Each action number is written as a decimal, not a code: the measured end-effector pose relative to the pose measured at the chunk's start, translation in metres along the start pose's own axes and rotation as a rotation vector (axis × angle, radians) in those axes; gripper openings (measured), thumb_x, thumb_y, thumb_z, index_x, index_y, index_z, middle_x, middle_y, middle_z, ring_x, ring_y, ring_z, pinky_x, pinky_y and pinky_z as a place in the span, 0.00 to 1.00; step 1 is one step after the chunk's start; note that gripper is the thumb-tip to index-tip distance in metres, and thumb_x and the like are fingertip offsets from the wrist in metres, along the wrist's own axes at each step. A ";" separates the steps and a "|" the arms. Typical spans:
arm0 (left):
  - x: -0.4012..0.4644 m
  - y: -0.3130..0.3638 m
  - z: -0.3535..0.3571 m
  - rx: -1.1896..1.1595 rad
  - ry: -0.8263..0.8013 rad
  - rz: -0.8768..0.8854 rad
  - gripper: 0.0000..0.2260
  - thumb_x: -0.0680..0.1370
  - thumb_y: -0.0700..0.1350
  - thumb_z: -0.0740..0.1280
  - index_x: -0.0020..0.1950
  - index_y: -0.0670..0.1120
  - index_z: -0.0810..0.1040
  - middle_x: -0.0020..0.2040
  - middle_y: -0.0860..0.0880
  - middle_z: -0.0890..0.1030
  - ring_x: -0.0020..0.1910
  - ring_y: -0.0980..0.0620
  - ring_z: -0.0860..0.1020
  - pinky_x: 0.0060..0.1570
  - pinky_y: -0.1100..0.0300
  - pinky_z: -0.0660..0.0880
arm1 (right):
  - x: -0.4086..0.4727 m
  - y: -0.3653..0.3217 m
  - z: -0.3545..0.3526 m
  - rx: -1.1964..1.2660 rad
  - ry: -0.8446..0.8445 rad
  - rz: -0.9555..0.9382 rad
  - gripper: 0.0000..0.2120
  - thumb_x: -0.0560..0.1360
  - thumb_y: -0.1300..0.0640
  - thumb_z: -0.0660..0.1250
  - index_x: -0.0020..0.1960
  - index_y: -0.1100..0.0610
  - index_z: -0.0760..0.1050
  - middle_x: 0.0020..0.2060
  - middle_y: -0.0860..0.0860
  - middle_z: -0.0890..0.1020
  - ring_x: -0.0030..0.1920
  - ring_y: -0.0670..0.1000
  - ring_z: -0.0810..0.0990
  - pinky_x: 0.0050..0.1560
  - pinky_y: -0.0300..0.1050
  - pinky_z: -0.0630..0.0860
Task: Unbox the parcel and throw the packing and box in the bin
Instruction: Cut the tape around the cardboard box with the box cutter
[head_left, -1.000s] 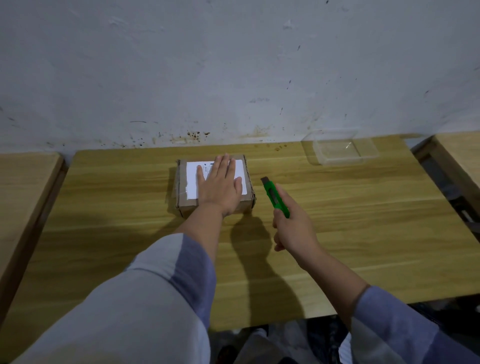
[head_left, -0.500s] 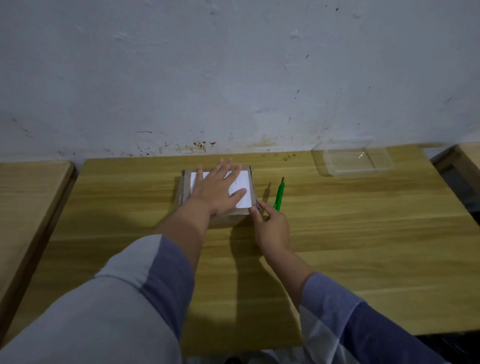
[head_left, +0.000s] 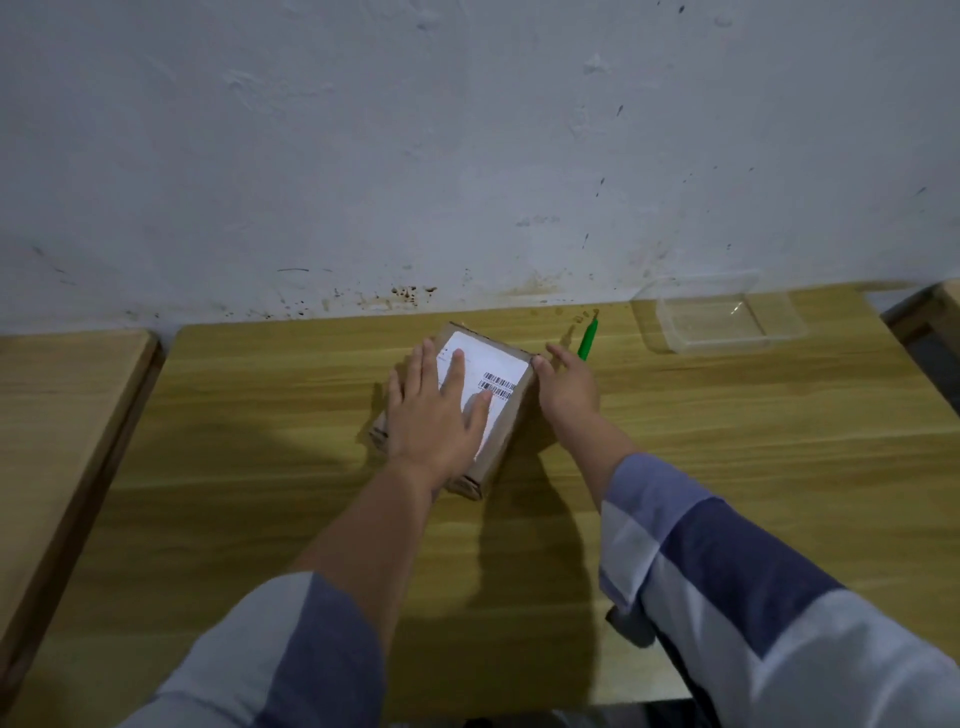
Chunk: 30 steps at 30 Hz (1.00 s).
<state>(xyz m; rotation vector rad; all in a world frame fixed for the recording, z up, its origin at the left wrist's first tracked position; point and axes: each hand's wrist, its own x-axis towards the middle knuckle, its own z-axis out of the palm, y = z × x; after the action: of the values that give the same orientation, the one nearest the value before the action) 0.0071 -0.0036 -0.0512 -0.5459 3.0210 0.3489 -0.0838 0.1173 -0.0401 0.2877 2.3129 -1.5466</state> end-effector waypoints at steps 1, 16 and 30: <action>-0.003 0.004 0.003 -0.004 0.015 -0.034 0.29 0.80 0.62 0.43 0.79 0.51 0.46 0.79 0.44 0.43 0.78 0.47 0.40 0.76 0.45 0.41 | -0.002 -0.001 -0.001 0.002 -0.021 -0.011 0.22 0.80 0.54 0.61 0.73 0.51 0.66 0.72 0.55 0.68 0.70 0.59 0.69 0.68 0.52 0.70; -0.030 0.014 0.007 0.034 -0.073 0.064 0.30 0.79 0.64 0.42 0.78 0.54 0.42 0.79 0.52 0.38 0.77 0.51 0.36 0.70 0.36 0.35 | -0.080 0.029 -0.041 0.151 -0.220 0.149 0.18 0.83 0.57 0.51 0.71 0.52 0.65 0.34 0.51 0.78 0.32 0.47 0.70 0.34 0.42 0.65; -0.033 -0.039 0.001 0.295 -0.092 0.562 0.39 0.69 0.74 0.36 0.77 0.58 0.42 0.79 0.53 0.45 0.77 0.51 0.40 0.73 0.37 0.45 | -0.078 0.031 -0.029 0.179 -0.191 0.123 0.16 0.82 0.59 0.51 0.65 0.56 0.72 0.38 0.50 0.77 0.30 0.49 0.71 0.34 0.42 0.68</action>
<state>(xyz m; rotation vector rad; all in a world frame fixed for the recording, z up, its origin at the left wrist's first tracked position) 0.0520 -0.0275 -0.0569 0.3366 2.9956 -0.0583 -0.0061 0.1579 -0.0261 0.3060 1.9791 -1.6448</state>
